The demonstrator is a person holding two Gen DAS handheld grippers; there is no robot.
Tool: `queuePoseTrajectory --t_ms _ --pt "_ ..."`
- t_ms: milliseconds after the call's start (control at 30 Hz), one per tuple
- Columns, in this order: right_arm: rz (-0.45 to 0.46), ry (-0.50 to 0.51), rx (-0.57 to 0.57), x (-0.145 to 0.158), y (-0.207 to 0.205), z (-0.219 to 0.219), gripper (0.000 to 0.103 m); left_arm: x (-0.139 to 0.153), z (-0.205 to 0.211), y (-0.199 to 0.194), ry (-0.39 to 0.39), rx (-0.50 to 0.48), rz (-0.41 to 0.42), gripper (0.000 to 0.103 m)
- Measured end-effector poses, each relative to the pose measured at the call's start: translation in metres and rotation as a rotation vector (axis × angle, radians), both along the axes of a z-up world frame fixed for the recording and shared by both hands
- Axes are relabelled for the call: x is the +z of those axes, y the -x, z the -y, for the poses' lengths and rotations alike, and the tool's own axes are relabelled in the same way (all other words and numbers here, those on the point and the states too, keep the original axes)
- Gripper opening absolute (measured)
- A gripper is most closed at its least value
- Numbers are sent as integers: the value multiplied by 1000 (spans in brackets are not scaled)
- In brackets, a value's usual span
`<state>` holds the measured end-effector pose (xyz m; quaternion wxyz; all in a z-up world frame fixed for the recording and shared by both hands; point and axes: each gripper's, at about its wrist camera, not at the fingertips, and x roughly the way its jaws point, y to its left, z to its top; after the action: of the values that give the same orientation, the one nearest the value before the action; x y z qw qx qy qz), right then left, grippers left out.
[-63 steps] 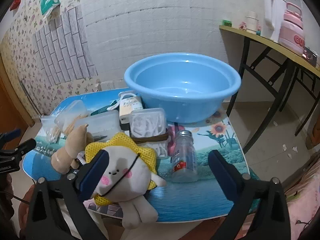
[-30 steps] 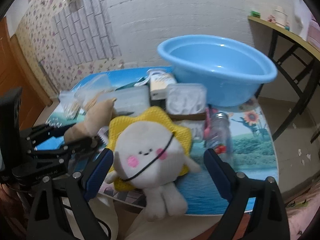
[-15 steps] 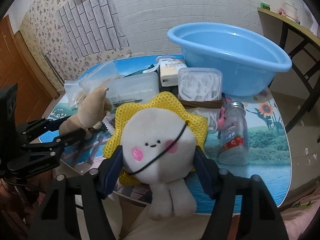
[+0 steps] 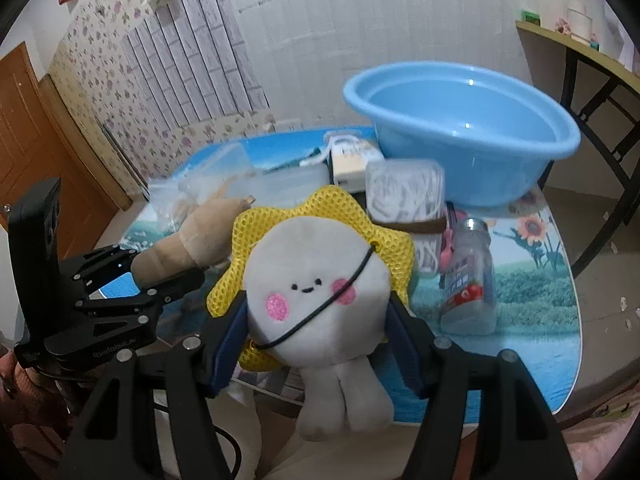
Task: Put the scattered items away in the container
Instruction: 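Carry both plushes over the blue basin and open both tools to drop them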
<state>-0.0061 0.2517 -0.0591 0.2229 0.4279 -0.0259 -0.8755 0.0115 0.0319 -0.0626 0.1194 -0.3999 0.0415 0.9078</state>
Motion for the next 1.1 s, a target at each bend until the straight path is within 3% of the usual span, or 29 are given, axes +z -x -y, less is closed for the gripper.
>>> queuePoseTrajectory --t_ms 367,700,967,1100 --pt "-124 67 -56 49 -5 -34 64 43 -3 2 -59 -5 -72 43" --pt "-226 67 -134 80 25 -63 64 68 -35 39 -78 -68 -107 43" --pt "-253 52 -248 80 76 -89 65 69 -81 85 -48 -126 -95 43" --pt "-225 77 -252 71 100 -99 65 67 -104 111 -29 -136 -99 43"
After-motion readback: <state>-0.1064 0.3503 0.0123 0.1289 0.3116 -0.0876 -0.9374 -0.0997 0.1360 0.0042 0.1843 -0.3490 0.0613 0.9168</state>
